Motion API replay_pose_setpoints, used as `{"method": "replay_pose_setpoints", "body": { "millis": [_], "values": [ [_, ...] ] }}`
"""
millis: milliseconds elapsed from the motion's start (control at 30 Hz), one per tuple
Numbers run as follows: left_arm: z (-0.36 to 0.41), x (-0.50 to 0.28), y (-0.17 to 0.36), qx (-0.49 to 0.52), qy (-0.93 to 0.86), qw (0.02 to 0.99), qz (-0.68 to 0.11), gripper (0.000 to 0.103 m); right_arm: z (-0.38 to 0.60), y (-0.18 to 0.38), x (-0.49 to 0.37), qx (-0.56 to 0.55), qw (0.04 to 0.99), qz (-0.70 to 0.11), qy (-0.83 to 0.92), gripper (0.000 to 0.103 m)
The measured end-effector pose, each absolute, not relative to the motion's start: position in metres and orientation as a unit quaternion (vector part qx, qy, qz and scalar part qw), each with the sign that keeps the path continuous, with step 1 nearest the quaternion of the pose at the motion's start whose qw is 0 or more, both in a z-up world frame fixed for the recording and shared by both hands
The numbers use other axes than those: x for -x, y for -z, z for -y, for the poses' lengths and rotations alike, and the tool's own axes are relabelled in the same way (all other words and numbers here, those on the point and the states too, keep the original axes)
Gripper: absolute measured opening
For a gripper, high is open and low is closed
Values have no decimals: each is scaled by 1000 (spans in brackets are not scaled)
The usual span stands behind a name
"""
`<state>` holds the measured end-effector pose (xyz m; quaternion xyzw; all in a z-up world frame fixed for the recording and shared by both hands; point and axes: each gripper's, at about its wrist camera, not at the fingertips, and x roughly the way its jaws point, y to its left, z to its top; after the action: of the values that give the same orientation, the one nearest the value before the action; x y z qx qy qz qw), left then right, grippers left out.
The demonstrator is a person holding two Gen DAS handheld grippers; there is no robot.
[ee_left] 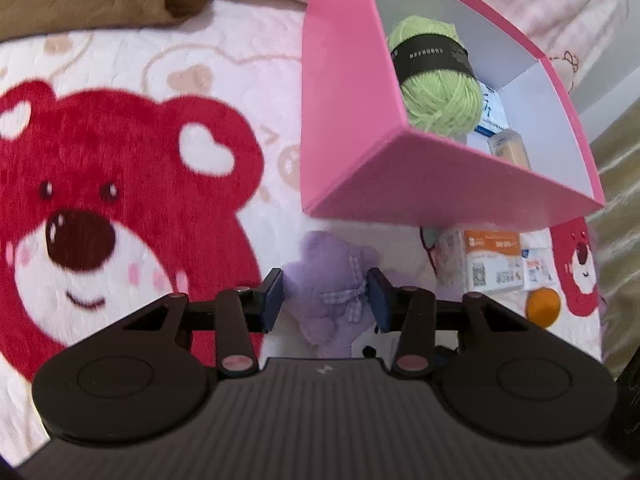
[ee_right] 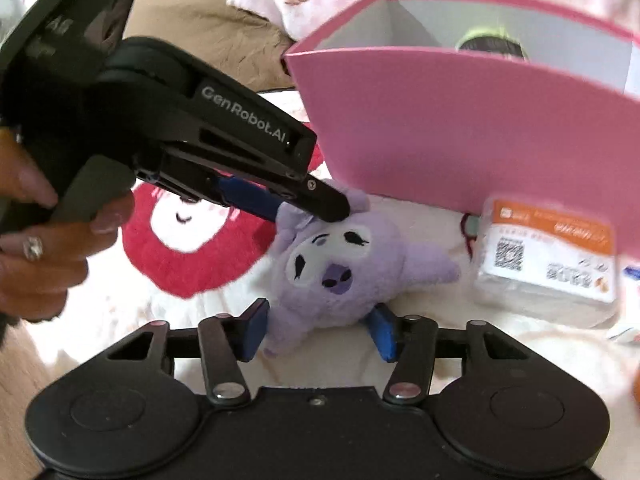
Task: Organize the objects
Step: 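Lower the left gripper onto the purple plush toy and close on it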
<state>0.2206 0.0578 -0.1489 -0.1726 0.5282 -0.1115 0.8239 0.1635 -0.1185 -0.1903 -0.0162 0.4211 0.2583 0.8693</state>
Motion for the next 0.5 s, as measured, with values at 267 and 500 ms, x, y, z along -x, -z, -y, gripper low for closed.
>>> {"method": "replay_pose_setpoints", "body": {
  "millis": [267,500],
  "values": [
    [-58,-207,153,224,130,785,-562,43,143,180,-150,67,853,-459,-238,43],
    [-50,-205,142,170,105,822,-533,44,177,173,-162,31,865,-462,-193,44]
  ]
}}
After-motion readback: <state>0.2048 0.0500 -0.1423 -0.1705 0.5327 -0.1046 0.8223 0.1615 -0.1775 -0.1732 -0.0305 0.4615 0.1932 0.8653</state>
